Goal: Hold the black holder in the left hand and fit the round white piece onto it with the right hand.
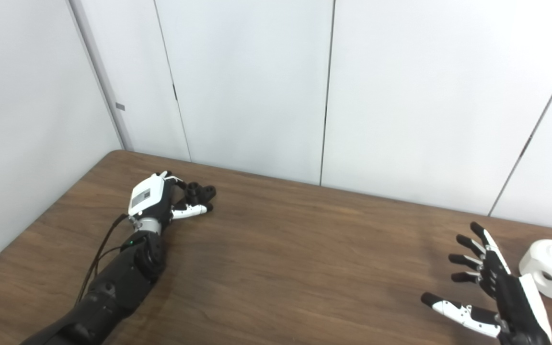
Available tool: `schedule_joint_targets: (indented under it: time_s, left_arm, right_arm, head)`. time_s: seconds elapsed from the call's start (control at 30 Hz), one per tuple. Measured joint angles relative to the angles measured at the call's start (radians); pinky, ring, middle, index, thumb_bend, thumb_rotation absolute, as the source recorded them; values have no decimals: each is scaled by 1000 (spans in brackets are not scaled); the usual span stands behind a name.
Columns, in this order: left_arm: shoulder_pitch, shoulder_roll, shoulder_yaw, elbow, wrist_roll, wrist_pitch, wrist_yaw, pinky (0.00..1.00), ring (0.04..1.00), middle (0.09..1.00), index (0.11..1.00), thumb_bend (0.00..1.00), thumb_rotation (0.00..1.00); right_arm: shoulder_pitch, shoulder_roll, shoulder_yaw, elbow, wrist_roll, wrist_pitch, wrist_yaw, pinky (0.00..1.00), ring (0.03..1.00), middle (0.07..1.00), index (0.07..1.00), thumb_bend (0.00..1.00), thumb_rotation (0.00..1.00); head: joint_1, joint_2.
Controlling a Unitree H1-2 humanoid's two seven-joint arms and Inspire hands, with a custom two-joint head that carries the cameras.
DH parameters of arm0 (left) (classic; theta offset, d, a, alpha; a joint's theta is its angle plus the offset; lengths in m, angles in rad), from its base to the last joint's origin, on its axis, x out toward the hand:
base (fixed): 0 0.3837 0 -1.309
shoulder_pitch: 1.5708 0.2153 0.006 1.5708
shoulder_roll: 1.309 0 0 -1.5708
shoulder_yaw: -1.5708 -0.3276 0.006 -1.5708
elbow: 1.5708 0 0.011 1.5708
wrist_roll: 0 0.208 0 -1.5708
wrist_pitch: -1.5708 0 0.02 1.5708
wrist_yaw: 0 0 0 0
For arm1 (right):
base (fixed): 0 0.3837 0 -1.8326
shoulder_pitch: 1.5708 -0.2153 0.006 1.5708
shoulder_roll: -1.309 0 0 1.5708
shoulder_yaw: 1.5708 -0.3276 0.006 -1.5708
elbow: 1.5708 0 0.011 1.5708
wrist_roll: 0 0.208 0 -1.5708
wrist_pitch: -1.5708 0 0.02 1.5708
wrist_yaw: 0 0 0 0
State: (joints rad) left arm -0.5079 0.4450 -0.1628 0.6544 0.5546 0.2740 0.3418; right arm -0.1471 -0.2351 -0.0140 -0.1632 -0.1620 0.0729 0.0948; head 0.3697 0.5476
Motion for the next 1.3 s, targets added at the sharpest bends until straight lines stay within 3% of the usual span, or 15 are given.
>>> schedule_joint_targets:
  time_s: [0.23, 0.53, 0.57, 0.6, 0.7, 1.13, 1.3]
  left_arm:
    - [20, 4, 2, -29, -4, 0, 1, 887, 963, 919, 588, 872, 290]
    - [23, 3, 4, -33, -10, 0, 0, 879, 953, 914, 554, 849, 229]
    - [23, 3, 4, -32, -11, -4, 0, 872, 948, 903, 521, 691, 152]
    - [23, 4, 3, -30, -11, -10, 0, 843, 937, 884, 502, 610, 109]
    - [20, 11, -11, -22, 2, -28, 3, 788, 883, 824, 483, 529, 61]
    - [2, -7, -27, 67, 11, -111, 125, 722, 819, 796, 481, 525, 59]
    - [1, -6, -35, 68, 22, -114, 134, 687, 809, 793, 482, 525, 60]
  right_arm:
    - [-13, -13, 1, 10, -1, -2, 0, 618, 752, 883, 959, 556, 0]
    - [-14, -14, 1, 12, -1, -2, 0, 604, 746, 880, 957, 558, 0]
    - [-14, -15, 1, 12, -1, -2, 0, 598, 743, 878, 955, 559, 0]
    - [-14, -16, 1, 12, -1, -2, 0, 599, 741, 877, 955, 559, 0]
    - [-13, -19, 1, 12, -1, -2, 0, 594, 731, 873, 952, 559, 0]
    - [-12, -21, 0, 12, -2, -3, 0, 587, 722, 864, 950, 549, 0]
    - [-12, -22, 0, 11, -7, -3, 0, 593, 726, 867, 950, 546, 0]
  head:
    - [3, 2]
    - [-2, 8]
    - [-2, 9]
    - [-2, 9]
    - [-5, 11]
    - [-9, 11]
    - [-15, 14]
